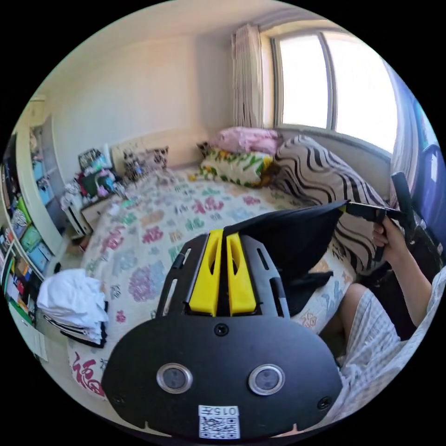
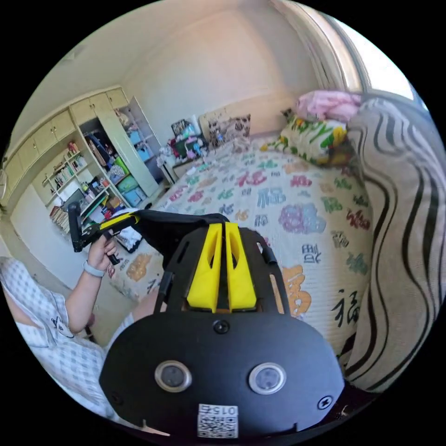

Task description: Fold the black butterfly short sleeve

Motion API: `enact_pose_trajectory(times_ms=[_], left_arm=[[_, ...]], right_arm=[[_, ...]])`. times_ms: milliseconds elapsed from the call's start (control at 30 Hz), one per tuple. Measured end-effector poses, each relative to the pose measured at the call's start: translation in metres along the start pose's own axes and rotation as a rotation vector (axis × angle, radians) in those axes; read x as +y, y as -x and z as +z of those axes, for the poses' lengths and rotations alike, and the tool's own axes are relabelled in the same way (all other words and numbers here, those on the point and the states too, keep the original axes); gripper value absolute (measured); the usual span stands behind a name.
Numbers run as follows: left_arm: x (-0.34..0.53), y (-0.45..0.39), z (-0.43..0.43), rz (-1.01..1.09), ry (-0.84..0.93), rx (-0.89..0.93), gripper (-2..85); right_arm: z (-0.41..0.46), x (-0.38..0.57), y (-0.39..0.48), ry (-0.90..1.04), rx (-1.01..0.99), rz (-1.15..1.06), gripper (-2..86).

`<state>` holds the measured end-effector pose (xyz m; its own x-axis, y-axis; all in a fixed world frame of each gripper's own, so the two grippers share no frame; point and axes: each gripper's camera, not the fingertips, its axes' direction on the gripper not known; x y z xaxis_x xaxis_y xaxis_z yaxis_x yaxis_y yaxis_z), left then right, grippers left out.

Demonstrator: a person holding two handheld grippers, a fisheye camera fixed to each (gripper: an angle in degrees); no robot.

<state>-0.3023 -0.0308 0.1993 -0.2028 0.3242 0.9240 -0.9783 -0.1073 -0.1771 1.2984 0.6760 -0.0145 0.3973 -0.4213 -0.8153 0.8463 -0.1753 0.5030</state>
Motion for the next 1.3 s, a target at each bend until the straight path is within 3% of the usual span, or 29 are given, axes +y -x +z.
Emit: enact_pose_trajectory(times_ms=[167,267,433,667,800,1000,1300], left_arm=[[-0.009,-0.046,-0.143,-0.035,-0.426,-0.172,-0.6],[-0.002,-0.062,-0.210,-0.127,-0.645,-0.161,-0.7],[0.009,-0.089,-0.295,-0.159,-0.899,-0.124,-0.8],[0.006,-0.120,-0.358,-0.095,-1.181,-0.246,-0.8],[-0.020,-0.118,-0.340,-0.045,-1.167,-0.348,-0.8],[-0.091,-0.071,-0.238,0.023,-0.938,-0.363,-0.7],[-0.225,0.040,0.083,0.037,-0.342,-0.358,1.2]], right_arm=[[-0.105,0.009,0.094,-0.375,0.130,-0.067,0.0],[-0.161,0.021,0.138,-0.599,0.121,-0.080,0.0],[-0.236,0.049,0.201,-0.907,0.179,-0.131,-0.1],[-0.290,0.072,0.254,-1.206,0.278,-0.236,-0.3],[-0.285,0.054,0.253,-1.216,0.333,-0.260,-0.3],[-0.230,-0.015,0.213,-1.037,0.427,-0.239,-0.3],[-0.031,-0.184,0.073,-0.392,0.528,-0.159,1.1]])
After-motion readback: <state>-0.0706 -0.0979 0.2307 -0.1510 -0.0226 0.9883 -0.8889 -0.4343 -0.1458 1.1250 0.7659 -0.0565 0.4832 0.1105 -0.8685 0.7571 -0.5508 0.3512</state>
